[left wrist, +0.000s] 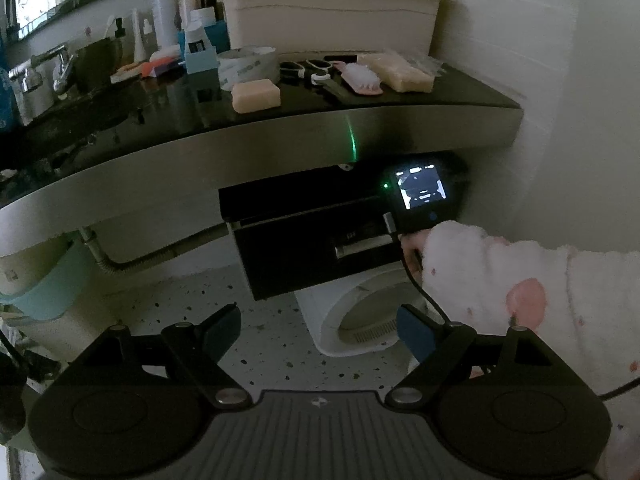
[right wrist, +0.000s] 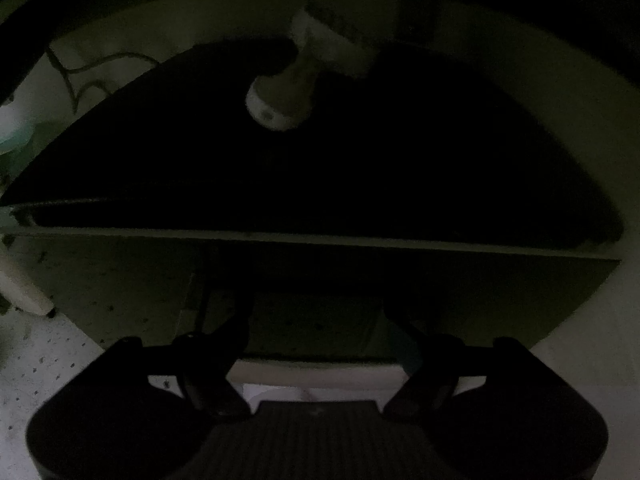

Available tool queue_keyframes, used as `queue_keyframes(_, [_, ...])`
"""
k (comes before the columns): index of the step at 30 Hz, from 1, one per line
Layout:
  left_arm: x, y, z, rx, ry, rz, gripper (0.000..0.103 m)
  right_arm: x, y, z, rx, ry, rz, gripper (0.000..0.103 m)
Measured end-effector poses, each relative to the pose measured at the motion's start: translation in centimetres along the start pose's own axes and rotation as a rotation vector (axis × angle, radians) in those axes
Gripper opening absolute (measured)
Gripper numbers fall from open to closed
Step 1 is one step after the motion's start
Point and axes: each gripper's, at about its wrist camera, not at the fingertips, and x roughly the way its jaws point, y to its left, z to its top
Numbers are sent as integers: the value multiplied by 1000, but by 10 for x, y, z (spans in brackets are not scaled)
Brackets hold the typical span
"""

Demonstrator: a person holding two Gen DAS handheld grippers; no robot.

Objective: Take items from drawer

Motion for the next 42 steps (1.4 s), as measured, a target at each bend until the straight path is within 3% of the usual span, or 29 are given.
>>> queue_keyframes(7, [5,7,-1,-33,15,-3,85,-10,10,1,-39,-3,21,75])
queue_keyframes(12, [10,6,1,-39,11,-8,85,-25,-5,-8,-3,-24,66,75])
queue_keyframes(17, [19,5,2,-65,19,16,85,-48,-18,-12,10,-67,49,76])
queue_keyframes(22, [31,7,0,-109,48,38,85,-51,-54,13,63,-75,-1,76])
queue_keyframes(25, [36,4,2,-121,68,78,85,-68,-65,20,121,-126,-52,81])
queue_keyframes(28, [35,2,7,-143,62,60,85,-96,-75,15,129,-141,-137,88])
queue_keyframes(34, [21,-12,20,-140,8,18,86,-163,-80,11,153,-219,-165,88])
queue_keyframes(42, [-5,-35,38,-114,-70,39,89,-231,-93,32,169,-180,-142,88])
